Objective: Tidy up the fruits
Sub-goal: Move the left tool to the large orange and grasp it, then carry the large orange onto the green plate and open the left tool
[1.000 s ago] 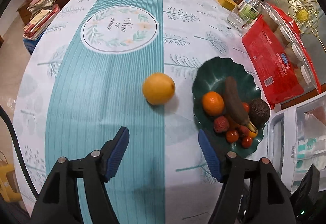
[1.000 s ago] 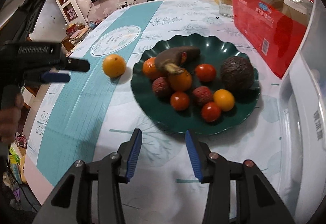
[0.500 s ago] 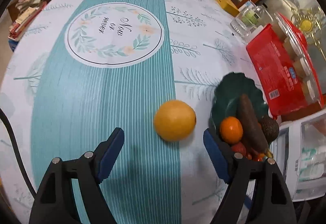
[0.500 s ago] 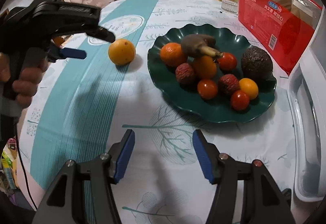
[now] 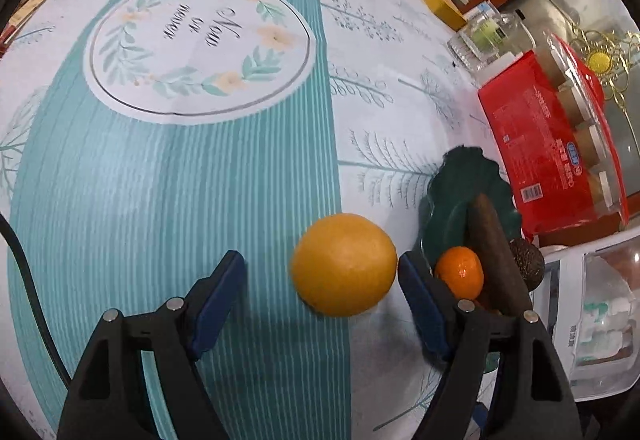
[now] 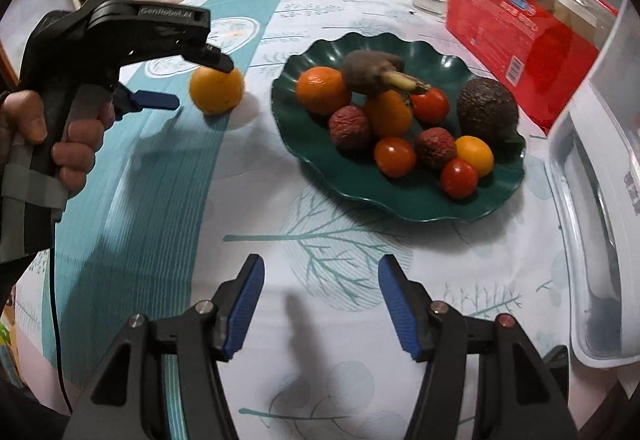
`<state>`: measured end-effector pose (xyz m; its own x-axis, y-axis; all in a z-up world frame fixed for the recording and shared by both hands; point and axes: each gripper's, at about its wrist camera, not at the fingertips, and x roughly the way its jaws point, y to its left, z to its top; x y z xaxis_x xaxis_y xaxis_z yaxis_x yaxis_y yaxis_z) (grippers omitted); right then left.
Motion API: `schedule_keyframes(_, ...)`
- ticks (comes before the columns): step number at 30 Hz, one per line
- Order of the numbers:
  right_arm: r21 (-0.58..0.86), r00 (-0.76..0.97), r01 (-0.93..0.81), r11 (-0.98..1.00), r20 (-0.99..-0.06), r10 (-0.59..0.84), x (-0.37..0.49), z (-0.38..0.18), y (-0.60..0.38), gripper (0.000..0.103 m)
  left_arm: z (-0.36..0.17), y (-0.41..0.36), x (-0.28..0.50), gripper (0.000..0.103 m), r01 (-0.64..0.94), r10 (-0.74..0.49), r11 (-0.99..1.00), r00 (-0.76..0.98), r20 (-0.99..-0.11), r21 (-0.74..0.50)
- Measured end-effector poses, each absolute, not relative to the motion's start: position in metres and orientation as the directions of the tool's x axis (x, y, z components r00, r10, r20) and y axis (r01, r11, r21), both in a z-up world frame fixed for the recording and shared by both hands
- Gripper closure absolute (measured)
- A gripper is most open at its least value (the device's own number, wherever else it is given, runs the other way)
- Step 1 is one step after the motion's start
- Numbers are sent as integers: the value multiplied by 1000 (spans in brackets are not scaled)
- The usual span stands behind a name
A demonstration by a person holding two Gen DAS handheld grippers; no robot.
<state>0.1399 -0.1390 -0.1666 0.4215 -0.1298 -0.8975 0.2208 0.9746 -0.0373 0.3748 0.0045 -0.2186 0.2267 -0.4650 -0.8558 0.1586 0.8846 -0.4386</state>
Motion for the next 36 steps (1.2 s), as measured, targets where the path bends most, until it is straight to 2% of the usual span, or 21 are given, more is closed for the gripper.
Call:
schedule_keyframes(6,-40,416,244,969,-898,-143,138,-166,-140,44,-217,-16,370,34,230,-379,918,265,-887,-323)
schedule_keyframes(10,-38,415,252,967,-898,-143,138,-167,-141,44,-217,-21,368,51,255,-398,908,271,-876,-334)
schedule_keyframes(21,-9,435,267,964,-891,-128,131,-164,-146,44,-206,-20,360,53,263,-385,914,316,-867,-310)
schedule_keyframes(36,40,478,183,982,-877,-53,122,-152,-176,44,-127,-63,327,53,340,-431,892,442,-787,-298)
